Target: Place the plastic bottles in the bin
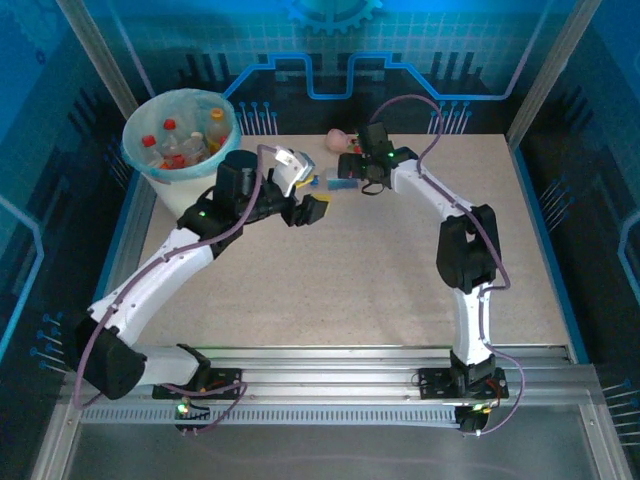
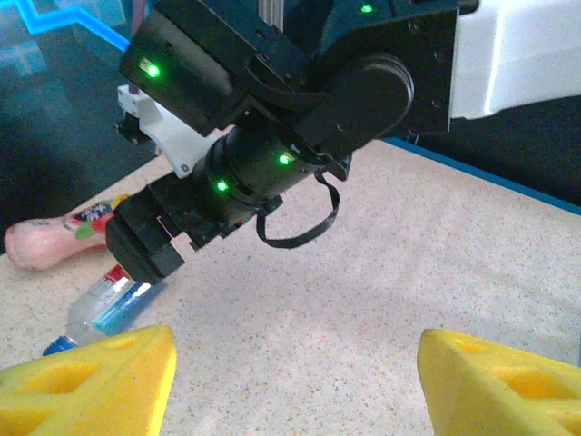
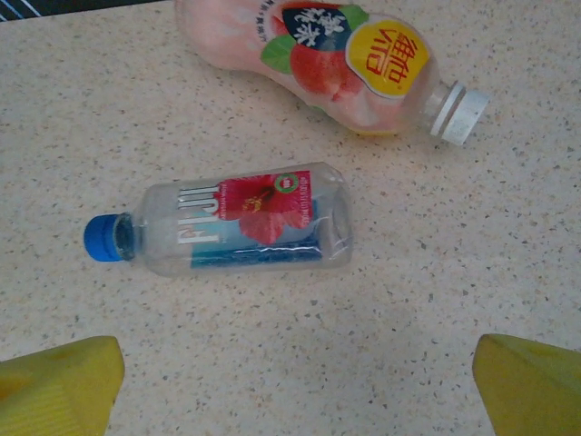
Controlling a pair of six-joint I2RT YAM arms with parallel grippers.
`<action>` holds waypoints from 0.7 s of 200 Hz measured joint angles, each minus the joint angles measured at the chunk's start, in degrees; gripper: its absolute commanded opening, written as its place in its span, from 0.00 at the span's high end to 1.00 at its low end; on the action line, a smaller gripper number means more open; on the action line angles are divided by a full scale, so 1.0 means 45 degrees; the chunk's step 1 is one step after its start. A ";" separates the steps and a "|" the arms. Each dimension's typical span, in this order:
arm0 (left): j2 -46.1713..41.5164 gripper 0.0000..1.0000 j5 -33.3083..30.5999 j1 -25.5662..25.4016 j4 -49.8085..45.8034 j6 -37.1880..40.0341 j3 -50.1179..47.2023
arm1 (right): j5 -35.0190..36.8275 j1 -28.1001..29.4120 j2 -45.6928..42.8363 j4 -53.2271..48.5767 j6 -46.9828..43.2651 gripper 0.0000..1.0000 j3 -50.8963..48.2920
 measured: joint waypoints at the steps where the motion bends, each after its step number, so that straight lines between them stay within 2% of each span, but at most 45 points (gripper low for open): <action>1: 0.0024 0.27 -0.0015 -0.0010 0.0000 0.0000 0.0000 | -0.0010 -0.0005 0.0019 -0.0010 0.0000 0.00 0.0015; 59: 0.0957 0.27 -0.0233 -0.0219 0.0223 -0.0039 -0.0024 | -0.0568 -0.0374 0.1418 -0.0316 0.0136 0.00 0.1146; 140: 0.1617 0.24 -0.0733 -0.0262 0.0267 0.0364 -0.0024 | -0.1078 -0.0413 0.4590 -0.1428 0.0141 0.00 0.5309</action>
